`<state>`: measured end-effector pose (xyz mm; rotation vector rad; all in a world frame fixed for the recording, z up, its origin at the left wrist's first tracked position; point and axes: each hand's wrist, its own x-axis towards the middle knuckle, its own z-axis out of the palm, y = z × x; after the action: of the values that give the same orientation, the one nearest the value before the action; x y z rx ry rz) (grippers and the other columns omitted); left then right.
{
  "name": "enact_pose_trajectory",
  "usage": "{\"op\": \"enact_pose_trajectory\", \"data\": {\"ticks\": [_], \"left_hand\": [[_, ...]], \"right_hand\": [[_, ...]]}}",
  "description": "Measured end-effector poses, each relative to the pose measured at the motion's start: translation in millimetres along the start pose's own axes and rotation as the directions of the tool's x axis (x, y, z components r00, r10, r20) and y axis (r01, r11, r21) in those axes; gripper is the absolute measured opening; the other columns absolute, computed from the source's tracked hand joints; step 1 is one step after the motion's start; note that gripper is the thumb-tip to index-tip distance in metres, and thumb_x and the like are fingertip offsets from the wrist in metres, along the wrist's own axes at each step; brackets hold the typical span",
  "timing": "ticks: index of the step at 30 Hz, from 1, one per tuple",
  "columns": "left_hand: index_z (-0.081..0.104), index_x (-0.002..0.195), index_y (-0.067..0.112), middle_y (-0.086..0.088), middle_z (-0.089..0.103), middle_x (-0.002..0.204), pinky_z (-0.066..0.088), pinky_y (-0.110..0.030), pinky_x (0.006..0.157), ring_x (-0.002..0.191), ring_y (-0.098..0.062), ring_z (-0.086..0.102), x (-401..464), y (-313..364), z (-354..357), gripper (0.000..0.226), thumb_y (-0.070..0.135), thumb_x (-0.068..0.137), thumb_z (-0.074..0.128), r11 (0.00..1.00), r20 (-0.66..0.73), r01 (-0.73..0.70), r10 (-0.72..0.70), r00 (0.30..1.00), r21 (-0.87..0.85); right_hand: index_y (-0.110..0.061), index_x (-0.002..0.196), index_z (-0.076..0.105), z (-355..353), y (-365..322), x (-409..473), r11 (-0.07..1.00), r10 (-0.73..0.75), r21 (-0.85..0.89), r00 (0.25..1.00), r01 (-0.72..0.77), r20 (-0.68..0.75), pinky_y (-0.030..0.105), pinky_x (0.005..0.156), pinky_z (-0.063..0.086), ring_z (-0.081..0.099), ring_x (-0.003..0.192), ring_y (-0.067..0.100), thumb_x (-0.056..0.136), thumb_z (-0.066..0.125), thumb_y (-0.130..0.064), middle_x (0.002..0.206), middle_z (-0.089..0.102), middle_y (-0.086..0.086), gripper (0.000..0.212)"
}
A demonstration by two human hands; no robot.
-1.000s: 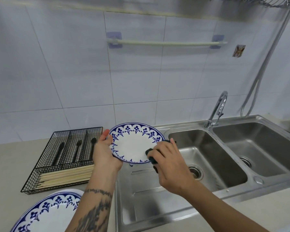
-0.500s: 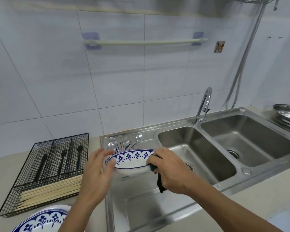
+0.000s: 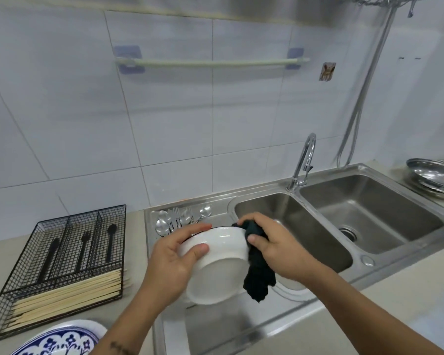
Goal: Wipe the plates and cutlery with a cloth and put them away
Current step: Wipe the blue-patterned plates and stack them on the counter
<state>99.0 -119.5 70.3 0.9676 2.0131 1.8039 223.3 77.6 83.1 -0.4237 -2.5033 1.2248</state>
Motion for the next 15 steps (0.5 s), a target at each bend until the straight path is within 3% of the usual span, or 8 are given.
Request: {"op": "enact_pose_trajectory", "data": {"ticks": [2, 4, 6, 8, 12, 15], "left_hand": [[0.076, 0.102, 0.041, 0.011, 0.075, 0.108, 0.054, -0.040, 0.094, 0.102, -0.014, 0.070, 4, 1, 6, 0.035, 0.022, 0.073, 0.071, 0.993, -0.070, 0.045, -0.053, 0.996, -0.105], [0.079, 0.097, 0.037, 0.006, 0.076, 0.107, 0.055, -0.041, 0.091, 0.101, -0.021, 0.071, 9, 4, 15, 0.031, 0.017, 0.074, 0.074, 0.974, -0.115, 0.081, -0.107, 0.988, -0.213], [0.079, 0.097, 0.030, 0.001, 0.077, 0.106, 0.055, -0.043, 0.091, 0.099, -0.024, 0.071, 14, 8, 22, 0.030, 0.004, 0.082, 0.074, 0.948, -0.130, 0.120, -0.164, 0.978, -0.294], [0.077, 0.101, 0.024, -0.003, 0.077, 0.105, 0.055, -0.043, 0.090, 0.096, -0.023, 0.071, 17, 13, 25, 0.031, -0.003, 0.088, 0.067, 0.928, -0.139, 0.143, -0.201, 0.970, -0.345], [0.076, 0.104, 0.021, -0.010, 0.077, 0.103, 0.056, -0.041, 0.084, 0.089, -0.026, 0.070, 20, 16, 18, 0.026, 0.002, 0.090, 0.065, 0.891, -0.184, 0.152, -0.250, 0.950, -0.427], [0.076, 0.104, 0.021, -0.012, 0.076, 0.100, 0.056, -0.040, 0.082, 0.087, -0.028, 0.070, 21, 18, 19, 0.026, 0.002, 0.091, 0.064, 0.882, -0.185, 0.158, -0.263, 0.947, -0.444]], "right_hand": [[-0.029, 0.132, 0.051, 15, -2, -9, 0.992, -0.011, -0.123, 0.975, -0.017, -0.222, 0.029, 0.106, 0.038, 0.047, 0.117, 0.004, 0.095, 0.050, -0.014, 0.129, 0.053, -0.008, 0.040], [-0.023, 0.146, 0.038, 35, -14, -16, 0.968, -0.105, -0.249, 0.941, 0.023, -0.322, 0.020, 0.115, 0.022, 0.031, 0.133, 0.002, 0.097, 0.042, -0.028, 0.148, 0.039, -0.005, 0.049], [-0.020, 0.153, 0.029, 48, -16, -16, 0.922, -0.249, -0.362, 0.927, 0.137, -0.282, 0.025, 0.119, 0.010, 0.014, 0.147, 0.008, 0.097, 0.033, -0.032, 0.160, 0.021, -0.002, 0.057], [-0.019, 0.155, 0.025, 45, -6, -9, 0.907, -0.310, -0.373, 0.911, 0.198, -0.272, 0.032, 0.121, 0.008, 0.010, 0.150, 0.014, 0.097, 0.031, -0.030, 0.163, 0.015, -0.001, 0.059], [-0.029, 0.154, 0.016, 36, 7, -9, 0.987, -0.106, -0.155, 0.909, 0.046, -0.402, 0.030, 0.121, 0.012, 0.008, 0.150, 0.007, 0.094, 0.027, -0.032, 0.163, 0.014, -0.010, 0.062], [-0.017, 0.155, 0.024, 50, -15, -10, 0.931, -0.307, -0.288, 0.905, 0.223, -0.295, 0.038, 0.122, 0.008, 0.006, 0.151, 0.016, 0.086, 0.034, -0.015, 0.163, 0.014, -0.002, 0.069]]}}
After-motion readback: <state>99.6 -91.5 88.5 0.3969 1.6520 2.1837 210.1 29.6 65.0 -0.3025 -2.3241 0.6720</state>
